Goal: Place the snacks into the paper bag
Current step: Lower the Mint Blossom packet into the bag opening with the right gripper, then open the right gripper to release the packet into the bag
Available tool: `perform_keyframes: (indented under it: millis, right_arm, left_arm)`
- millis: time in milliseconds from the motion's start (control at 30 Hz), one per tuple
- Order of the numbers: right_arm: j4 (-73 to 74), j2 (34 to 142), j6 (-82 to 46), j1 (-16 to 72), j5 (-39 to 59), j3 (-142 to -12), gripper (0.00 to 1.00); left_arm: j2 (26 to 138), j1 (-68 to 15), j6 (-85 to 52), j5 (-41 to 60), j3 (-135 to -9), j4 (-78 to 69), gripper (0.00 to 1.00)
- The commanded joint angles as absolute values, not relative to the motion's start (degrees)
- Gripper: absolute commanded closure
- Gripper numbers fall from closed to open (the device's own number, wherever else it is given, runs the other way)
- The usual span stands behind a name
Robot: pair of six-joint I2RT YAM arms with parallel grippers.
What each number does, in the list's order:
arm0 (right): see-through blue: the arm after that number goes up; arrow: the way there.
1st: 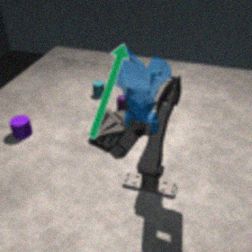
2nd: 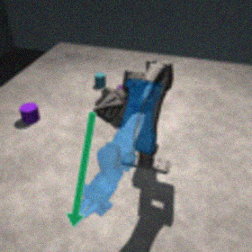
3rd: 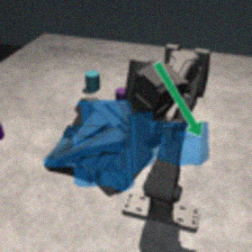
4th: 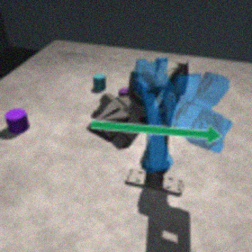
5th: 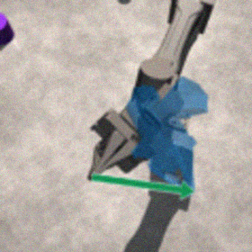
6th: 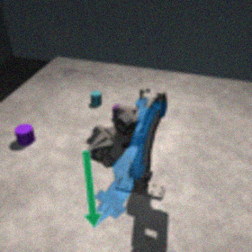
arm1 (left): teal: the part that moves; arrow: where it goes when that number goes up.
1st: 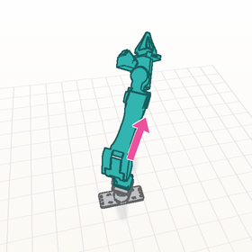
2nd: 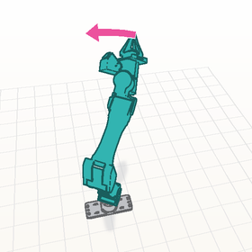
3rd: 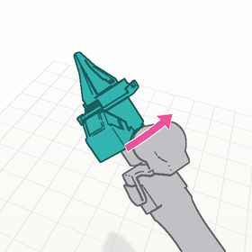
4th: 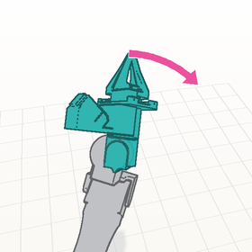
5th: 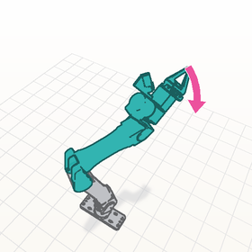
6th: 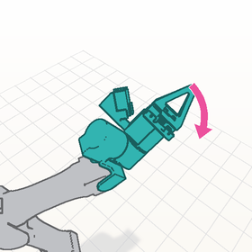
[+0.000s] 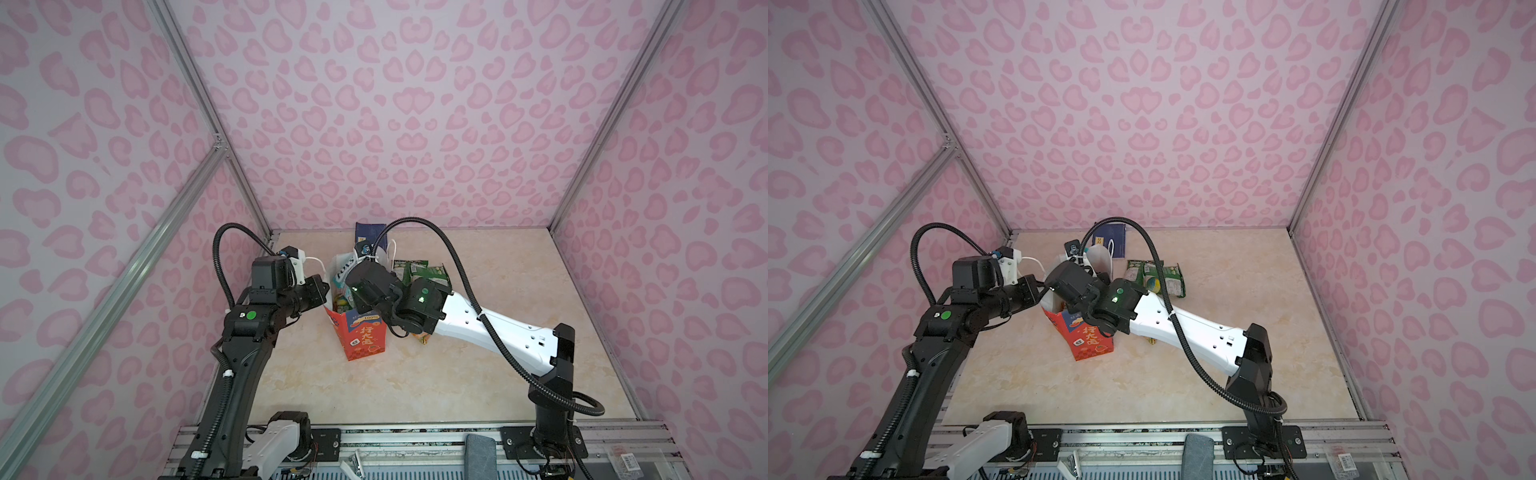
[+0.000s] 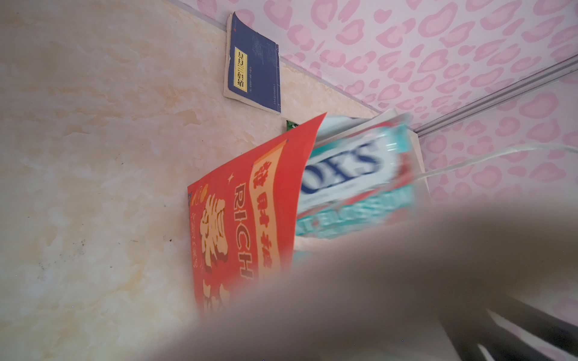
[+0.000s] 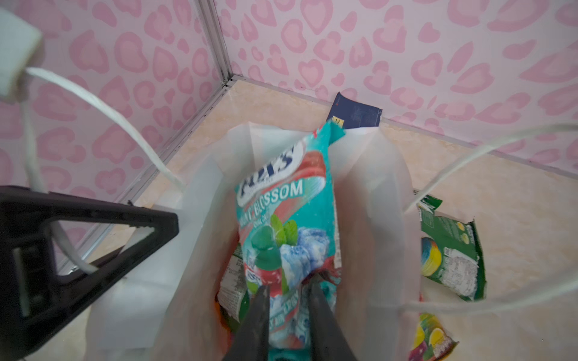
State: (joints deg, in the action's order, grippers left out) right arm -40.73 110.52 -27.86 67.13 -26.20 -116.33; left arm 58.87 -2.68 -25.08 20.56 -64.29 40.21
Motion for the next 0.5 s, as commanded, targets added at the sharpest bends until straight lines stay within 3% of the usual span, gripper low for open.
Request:
perform_keyframes:
  millis: [0,200,467]
  right_arm:
    - [-38.9,111.3,-29.0,67.4,-23.9,-118.2,0.6]
    - [-37.6,108.0,-24.1,69.2,-23.5,-119.4,0.36]
    - [-40.4,101.6,-16.7,72.3,-26.5,-122.7,0.17]
  left_arm:
    - [58.5,-2.7,-24.8,21.4,-64.2,35.9,0.97]
    - [58.6,-2.6,-24.8,21.4,-64.2,35.9,0.96]
    - [58.8,-2.6,-24.9,21.4,-64.3,35.9,0.97]
